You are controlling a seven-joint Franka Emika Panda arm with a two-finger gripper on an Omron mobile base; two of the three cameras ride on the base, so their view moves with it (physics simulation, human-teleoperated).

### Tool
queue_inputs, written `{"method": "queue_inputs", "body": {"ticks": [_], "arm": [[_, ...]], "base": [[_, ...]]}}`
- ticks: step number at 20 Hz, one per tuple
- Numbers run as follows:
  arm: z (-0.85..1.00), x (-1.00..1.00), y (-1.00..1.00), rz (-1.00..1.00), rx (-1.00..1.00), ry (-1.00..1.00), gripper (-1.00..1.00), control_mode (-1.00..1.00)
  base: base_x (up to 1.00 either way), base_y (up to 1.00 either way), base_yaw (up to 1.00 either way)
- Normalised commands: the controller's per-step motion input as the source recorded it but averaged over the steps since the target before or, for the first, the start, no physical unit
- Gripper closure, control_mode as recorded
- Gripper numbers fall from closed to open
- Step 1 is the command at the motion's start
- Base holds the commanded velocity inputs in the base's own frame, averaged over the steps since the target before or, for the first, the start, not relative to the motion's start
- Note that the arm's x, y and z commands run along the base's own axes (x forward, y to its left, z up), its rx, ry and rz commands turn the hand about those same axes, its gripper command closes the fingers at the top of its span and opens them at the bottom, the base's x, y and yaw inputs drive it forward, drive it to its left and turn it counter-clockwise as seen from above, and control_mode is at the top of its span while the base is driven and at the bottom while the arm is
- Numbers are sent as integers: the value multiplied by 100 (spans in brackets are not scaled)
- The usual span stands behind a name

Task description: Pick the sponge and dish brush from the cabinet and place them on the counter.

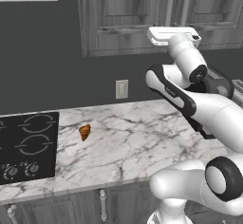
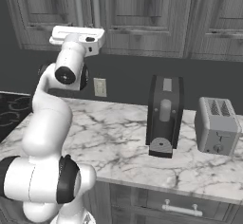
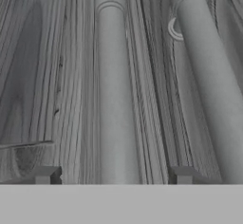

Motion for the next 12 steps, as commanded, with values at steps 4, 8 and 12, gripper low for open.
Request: {"method": "queue_inputs", "body": {"ticks": [4,8,12], "arm": [[2,45,-2,0,1,0,-100,-100],[0,44,0,0,0,4,100,-100],[0,12,0,0,0,3,100,-100]], "base": [[0,0,0],[0,0,0],[0,0,0]]}}
